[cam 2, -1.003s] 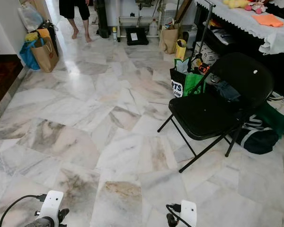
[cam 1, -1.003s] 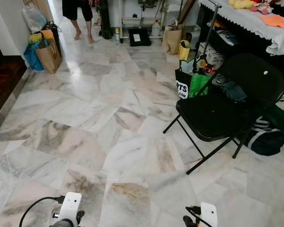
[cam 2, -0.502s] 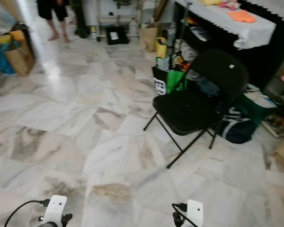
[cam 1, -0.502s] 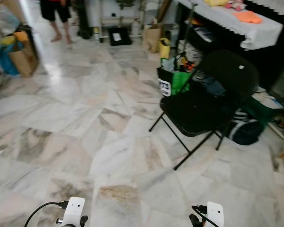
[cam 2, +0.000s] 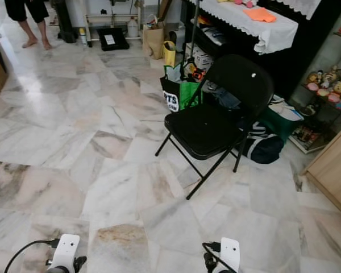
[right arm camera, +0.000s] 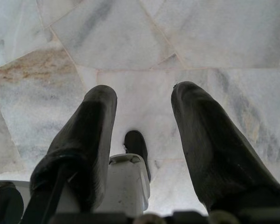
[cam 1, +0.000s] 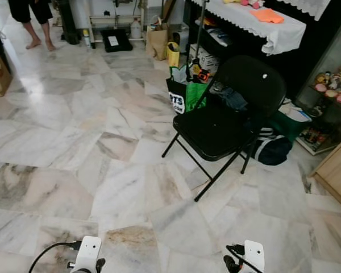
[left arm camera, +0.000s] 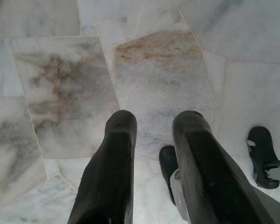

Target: Setting the table

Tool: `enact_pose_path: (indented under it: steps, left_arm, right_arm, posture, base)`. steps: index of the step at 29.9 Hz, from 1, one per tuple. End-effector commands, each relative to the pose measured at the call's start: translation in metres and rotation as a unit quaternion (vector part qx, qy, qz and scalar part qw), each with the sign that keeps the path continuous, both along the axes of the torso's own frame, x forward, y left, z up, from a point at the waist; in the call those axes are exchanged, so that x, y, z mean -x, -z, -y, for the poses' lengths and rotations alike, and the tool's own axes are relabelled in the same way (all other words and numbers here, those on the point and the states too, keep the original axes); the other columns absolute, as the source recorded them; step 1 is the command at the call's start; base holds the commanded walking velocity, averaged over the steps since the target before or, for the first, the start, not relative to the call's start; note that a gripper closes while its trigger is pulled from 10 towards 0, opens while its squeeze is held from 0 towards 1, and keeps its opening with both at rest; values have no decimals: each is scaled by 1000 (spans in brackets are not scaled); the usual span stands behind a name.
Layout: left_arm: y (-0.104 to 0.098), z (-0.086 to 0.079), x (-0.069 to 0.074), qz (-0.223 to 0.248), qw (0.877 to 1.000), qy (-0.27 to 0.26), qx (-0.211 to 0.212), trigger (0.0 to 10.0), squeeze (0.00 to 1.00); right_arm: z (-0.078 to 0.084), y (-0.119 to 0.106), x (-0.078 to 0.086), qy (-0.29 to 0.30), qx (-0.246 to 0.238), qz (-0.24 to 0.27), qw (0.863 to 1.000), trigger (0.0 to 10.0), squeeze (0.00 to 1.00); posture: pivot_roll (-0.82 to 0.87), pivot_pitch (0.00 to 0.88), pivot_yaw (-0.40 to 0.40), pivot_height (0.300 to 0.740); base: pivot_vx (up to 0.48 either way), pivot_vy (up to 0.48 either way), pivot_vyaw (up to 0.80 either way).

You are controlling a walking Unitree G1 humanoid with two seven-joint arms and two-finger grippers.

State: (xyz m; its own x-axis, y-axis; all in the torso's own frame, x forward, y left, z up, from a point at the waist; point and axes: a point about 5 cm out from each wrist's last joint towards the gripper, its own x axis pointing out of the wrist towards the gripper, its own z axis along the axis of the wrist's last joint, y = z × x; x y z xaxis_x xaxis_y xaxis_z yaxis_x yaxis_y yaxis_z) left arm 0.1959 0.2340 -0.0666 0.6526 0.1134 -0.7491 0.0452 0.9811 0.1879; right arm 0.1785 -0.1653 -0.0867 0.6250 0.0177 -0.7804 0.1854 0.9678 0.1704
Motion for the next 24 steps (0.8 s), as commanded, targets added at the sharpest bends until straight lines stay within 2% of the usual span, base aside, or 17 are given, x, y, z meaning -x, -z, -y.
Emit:
enact_pose_path:
  steps: [1, 16, 24]
  left_arm:
    - [2, -2, 4, -10, 1000, 6, -4, 10000, 0]
    - [-8, -17, -4, -3, 999, 35, -29, 10000, 0]
    - [-9, -17, -7, -1, 998, 43, -35, 10000, 0]
  right_arm:
    - [3, 2, 4, 9, 3, -10, 1000, 10000, 0]
    - [-13, 6, 10, 23, -14, -20, 999, 10000, 0]
    - [-12, 7, 14, 24, -12, -24, 999, 10000, 0]
  posture:
    - [214, 0, -72, 740]
    - [238, 0, -3, 740]
    - [247, 0, -2, 740]
  base:
    - [0, 0, -712]
    - [0, 0, -712]
    - [0, 0, -712]
